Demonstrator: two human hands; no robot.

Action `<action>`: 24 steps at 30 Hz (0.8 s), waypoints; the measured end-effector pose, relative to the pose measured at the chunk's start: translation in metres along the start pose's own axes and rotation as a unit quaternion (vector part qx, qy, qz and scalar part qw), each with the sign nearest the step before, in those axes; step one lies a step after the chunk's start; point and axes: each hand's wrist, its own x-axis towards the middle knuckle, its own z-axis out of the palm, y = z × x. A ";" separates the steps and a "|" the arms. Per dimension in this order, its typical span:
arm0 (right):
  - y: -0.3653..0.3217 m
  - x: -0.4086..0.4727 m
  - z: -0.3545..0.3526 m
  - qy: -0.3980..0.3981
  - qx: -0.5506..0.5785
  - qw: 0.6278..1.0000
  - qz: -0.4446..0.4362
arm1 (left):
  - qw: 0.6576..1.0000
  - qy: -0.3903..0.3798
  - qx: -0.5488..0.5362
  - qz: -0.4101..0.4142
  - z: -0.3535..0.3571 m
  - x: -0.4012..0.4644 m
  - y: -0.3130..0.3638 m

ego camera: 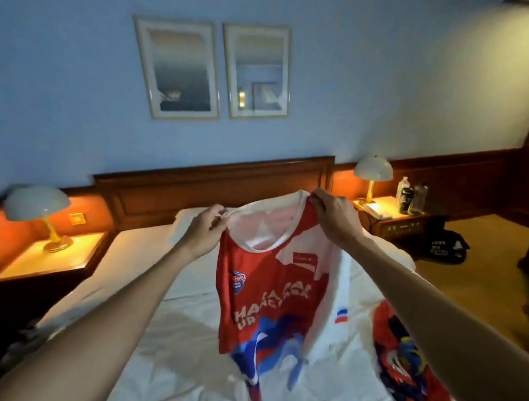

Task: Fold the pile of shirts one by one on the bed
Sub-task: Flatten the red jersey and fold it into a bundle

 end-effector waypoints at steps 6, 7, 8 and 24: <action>-0.114 0.044 -0.026 0.008 0.068 0.997 -0.020 | 0.993 0.109 0.034 0.037 -0.133 -0.015 0.045; -0.125 0.051 -0.030 0.006 0.071 0.997 -0.019 | 0.994 0.099 0.042 0.020 -0.153 -0.020 0.053; -0.138 0.057 -0.036 0.003 0.073 0.997 -0.022 | 0.996 0.083 0.044 -0.003 -0.174 -0.024 0.060; -0.218 0.107 -0.102 -0.052 0.167 0.983 -0.050 | 0.982 0.176 -0.042 -0.044 -0.289 -0.032 0.113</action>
